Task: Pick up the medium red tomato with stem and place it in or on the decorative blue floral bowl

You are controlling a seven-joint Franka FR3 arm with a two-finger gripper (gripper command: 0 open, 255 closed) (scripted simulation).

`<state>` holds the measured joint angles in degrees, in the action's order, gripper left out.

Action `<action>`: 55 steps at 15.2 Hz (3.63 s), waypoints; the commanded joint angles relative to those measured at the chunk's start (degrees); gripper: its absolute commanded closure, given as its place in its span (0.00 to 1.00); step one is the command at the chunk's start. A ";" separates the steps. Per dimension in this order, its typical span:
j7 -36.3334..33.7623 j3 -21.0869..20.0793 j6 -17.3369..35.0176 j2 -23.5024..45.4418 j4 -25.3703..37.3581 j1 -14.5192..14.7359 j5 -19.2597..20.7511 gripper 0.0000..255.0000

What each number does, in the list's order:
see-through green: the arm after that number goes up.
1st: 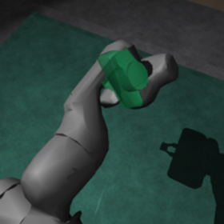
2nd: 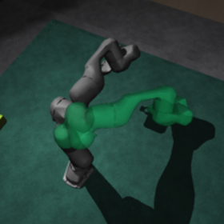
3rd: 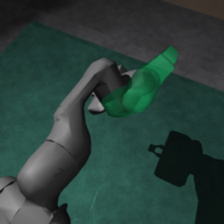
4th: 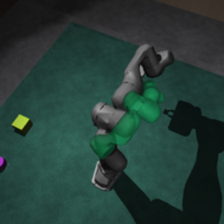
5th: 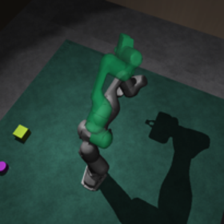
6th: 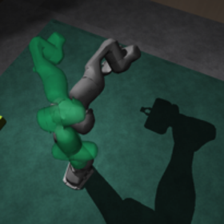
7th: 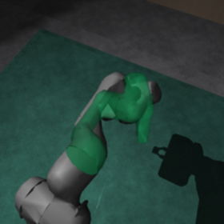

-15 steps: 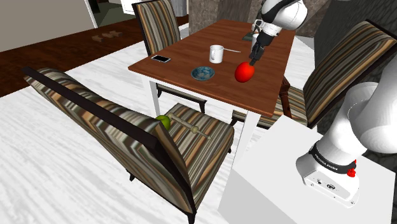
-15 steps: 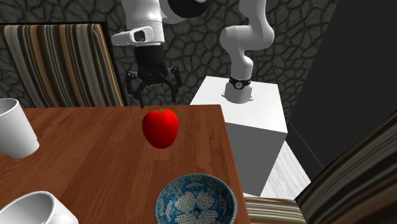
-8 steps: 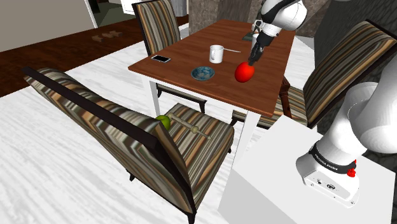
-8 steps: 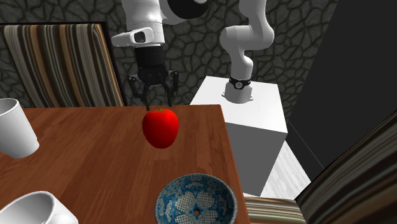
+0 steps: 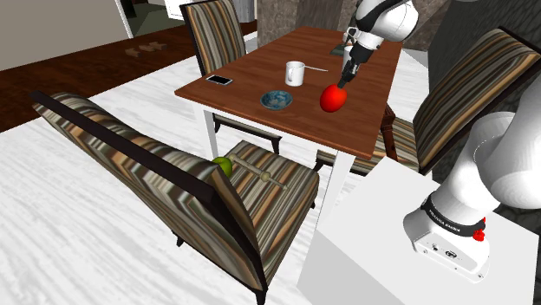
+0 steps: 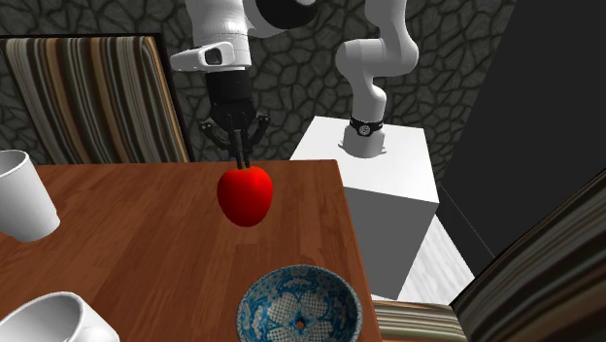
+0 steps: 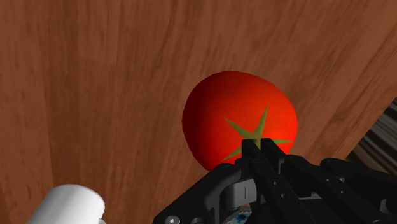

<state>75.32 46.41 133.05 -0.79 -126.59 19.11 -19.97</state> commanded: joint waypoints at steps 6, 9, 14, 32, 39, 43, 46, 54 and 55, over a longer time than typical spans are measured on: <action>-3.09 -0.28 -3.01 -2.61 1.75 -0.09 3.48 1.00; -4.70 -0.57 -4.93 -3.97 2.99 -0.21 5.19 1.00; -6.98 -1.12 -8.27 -5.85 5.34 -0.43 7.49 1.00; -15.50 -4.78 -18.45 -0.22 21.20 2.80 5.57 1.00; -19.88 -6.93 -23.79 10.41 35.54 3.99 -0.18 1.00; -22.58 -8.31 -28.16 17.71 46.40 3.01 -3.74 1.00; -23.72 -9.23 -28.89 21.07 50.31 2.38 -5.24 1.00; -22.27 -9.44 -22.55 20.26 43.06 3.75 -5.30 1.00; -22.07 -9.48 -21.80 20.24 42.27 3.87 -5.37 1.00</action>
<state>52.98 36.93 110.37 19.60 -83.31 22.84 -25.31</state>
